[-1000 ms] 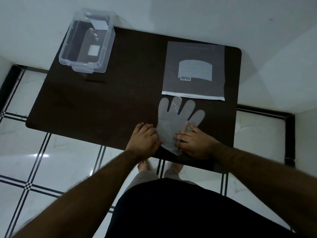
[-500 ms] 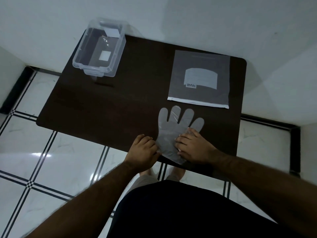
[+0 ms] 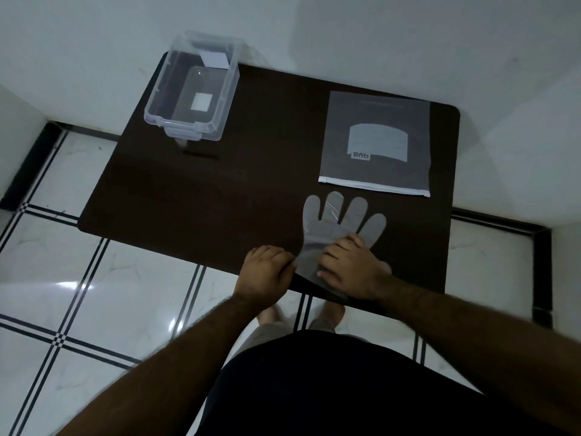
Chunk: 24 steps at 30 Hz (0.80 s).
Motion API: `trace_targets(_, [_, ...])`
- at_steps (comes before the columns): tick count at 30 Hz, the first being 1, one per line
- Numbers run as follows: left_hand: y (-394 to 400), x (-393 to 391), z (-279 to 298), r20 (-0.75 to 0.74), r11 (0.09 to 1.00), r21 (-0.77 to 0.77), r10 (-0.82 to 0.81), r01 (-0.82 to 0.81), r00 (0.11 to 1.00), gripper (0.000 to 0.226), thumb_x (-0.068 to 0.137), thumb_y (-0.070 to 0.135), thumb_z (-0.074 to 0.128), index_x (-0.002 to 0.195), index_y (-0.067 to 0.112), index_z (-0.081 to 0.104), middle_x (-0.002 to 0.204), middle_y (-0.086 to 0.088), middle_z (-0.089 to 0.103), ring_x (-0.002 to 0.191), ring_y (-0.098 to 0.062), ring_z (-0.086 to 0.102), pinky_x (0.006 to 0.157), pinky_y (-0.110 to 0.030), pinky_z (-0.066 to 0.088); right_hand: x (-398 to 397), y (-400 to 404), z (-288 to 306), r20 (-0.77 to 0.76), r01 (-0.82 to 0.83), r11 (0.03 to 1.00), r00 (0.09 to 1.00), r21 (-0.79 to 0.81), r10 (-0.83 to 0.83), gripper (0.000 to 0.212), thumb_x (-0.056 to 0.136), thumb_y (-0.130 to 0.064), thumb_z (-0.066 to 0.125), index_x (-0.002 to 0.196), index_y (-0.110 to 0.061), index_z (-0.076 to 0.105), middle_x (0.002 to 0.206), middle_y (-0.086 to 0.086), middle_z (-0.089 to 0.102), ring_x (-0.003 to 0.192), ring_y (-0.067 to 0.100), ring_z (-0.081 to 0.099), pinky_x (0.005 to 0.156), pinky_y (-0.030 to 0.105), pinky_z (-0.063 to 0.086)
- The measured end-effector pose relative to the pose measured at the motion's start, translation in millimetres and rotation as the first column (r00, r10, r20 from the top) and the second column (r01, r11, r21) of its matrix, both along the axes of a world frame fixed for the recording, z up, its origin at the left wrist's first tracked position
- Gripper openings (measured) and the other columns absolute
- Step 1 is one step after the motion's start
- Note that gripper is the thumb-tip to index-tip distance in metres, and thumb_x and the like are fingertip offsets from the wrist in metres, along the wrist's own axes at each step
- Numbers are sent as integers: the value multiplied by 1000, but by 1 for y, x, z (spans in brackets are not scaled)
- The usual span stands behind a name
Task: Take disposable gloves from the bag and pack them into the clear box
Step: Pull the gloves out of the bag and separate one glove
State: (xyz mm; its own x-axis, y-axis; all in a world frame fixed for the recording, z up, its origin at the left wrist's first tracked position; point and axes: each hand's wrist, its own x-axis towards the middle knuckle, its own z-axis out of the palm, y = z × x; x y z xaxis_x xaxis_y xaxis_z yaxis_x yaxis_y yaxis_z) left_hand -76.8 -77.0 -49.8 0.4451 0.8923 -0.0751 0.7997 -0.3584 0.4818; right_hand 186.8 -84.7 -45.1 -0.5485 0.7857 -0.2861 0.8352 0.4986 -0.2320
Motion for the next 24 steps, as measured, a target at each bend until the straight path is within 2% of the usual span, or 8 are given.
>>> trace_targets(3, [8, -10, 6, 85, 997, -59, 48, -43, 995, 28, 102, 32, 60, 117, 18, 79, 113, 2, 78, 105, -20, 68, 91, -41, 53, -31, -4, -1, 14, 3, 999, 1000, 44, -4, 48, 100, -63, 46, 118, -25, 70, 120, 1, 69, 118, 26, 58, 110, 52, 35])
trace_targets(8, [12, -25, 12, 166, 988, -150, 53, -28, 985, 22, 104, 21, 65, 120, 14, 78, 113, 0, 77, 102, -16, 68, 89, -32, 55, -64, -6, -5, 172, 32, 998, 985, -45, -24, 66, 87, -79, 51, 132, -33, 64, 132, -3, 64, 127, 25, 53, 110, 51, 33])
trace_targets(12, [9, -38, 10, 194, 974, -227, 37, 8, 980, 23, 105, 22, 64, 123, 15, 77, 114, 1, 75, 101, -11, 67, 88, -29, 57, -73, -15, -3, 149, 110, 992, 984, -58, -101, 52, 92, -67, 58, 131, -34, 66, 136, -4, 62, 133, 24, 48, 114, 51, 27])
trace_targets(16, [6, -44, 9, 214, 964, -263, 14, 44, 977, 23, 106, 21, 63, 124, 15, 76, 114, 2, 73, 99, -6, 62, 83, -18, 49, -81, -24, -1, 170, 152, 985, 976, -84, -136, 43, 97, -57, 60, 132, -33, 65, 137, -4, 63, 134, 22, 49, 114, 47, 25])
trace_targets(18, [3, -47, 9, 221, 963, -266, 24, 36, 975, 23, 106, 22, 64, 123, 15, 77, 113, 2, 74, 97, -7, 63, 83, -21, 52, -85, -28, 0, 178, 148, 986, 975, -83, -131, 36, 99, -48, 60, 131, -33, 64, 135, -4, 64, 131, 23, 51, 114, 47, 27])
trace_targets(21, [-1, -49, 8, 227, 959, -278, 16, 49, 974, 22, 105, 23, 65, 122, 15, 77, 111, 2, 74, 96, -9, 65, 82, -24, 53, -89, -36, -1, 145, 116, 992, 984, -47, -108, 26, 100, -36, 58, 124, -30, 67, 121, -3, 71, 120, 24, 59, 111, 47, 33])
trace_targets(24, [-3, -46, 6, 233, 949, -311, 24, 51, 972, 22, 105, 24, 65, 123, 17, 77, 111, 4, 74, 95, -7, 65, 81, -19, 51, -87, -45, -9, -23, 175, 983, 984, 52, -174, 13, 96, -26, 65, 107, -24, 72, 96, 1, 74, 95, 26, 68, 100, 49, 48])
